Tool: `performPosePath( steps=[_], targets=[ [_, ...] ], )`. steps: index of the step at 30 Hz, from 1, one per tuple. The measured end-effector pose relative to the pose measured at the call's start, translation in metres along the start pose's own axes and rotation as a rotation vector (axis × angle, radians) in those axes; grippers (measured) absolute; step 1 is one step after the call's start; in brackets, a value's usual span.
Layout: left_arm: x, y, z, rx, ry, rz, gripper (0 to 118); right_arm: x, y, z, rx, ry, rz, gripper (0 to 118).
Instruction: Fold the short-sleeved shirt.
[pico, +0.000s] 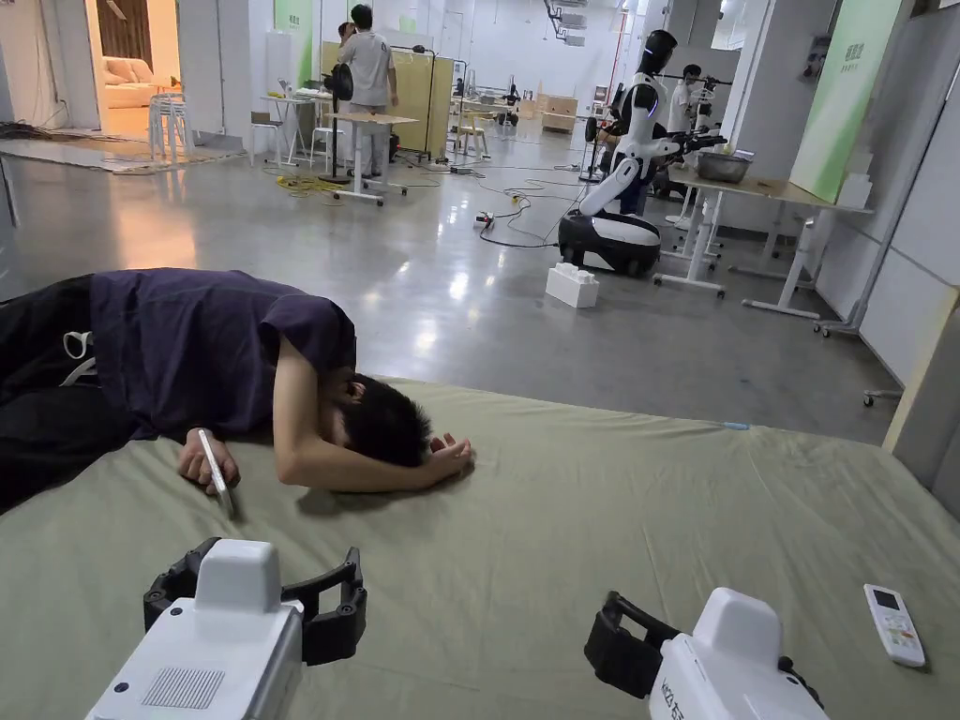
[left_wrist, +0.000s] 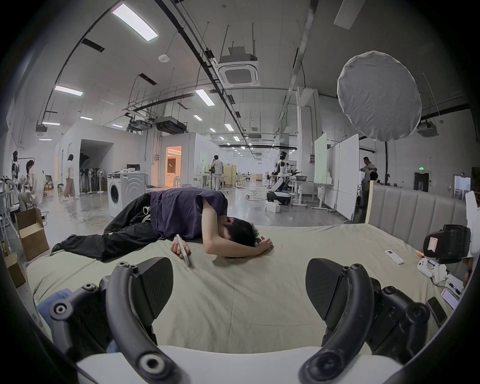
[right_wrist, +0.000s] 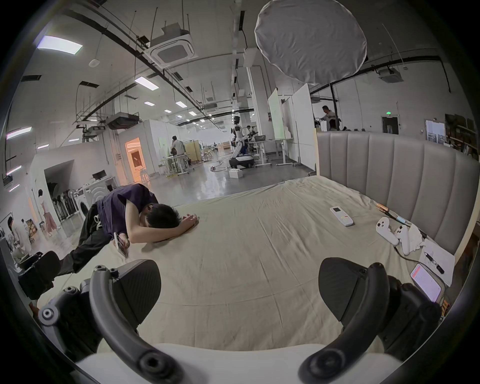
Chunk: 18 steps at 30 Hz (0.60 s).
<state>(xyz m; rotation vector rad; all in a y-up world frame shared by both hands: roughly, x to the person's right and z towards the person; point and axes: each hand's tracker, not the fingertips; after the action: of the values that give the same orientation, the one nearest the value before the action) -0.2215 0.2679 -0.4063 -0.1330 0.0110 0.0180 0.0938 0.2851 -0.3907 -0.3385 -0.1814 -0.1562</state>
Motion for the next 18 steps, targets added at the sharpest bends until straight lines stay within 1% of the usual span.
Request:
performPosePath(
  steps=[12, 14, 16, 18],
  targets=[
    [-0.0019, 0.0021, -0.0003, -0.005, -0.004, 0.003, 106, 0.0040, -0.0039, -0.0082, -0.028, -0.023, -0.003, 118],
    [-0.0022, 0.0017, -0.0007, -0.004, -0.007, 0.002, 106, 0.0039, -0.0033, -0.0075, -0.030, -0.011, 0.009, 118],
    [-0.0022, 0.0018, -0.0010, -0.003, -0.010, -0.002, 106, 0.0009, -0.0043, -0.0056, 0.000, -0.027, 0.036, 118],
    [-0.0020, 0.0015, -0.0017, -0.003, -0.009, -0.007, 106, -0.0004, -0.0041, -0.0055, 0.000, -0.025, 0.046, 118]
  ],
)
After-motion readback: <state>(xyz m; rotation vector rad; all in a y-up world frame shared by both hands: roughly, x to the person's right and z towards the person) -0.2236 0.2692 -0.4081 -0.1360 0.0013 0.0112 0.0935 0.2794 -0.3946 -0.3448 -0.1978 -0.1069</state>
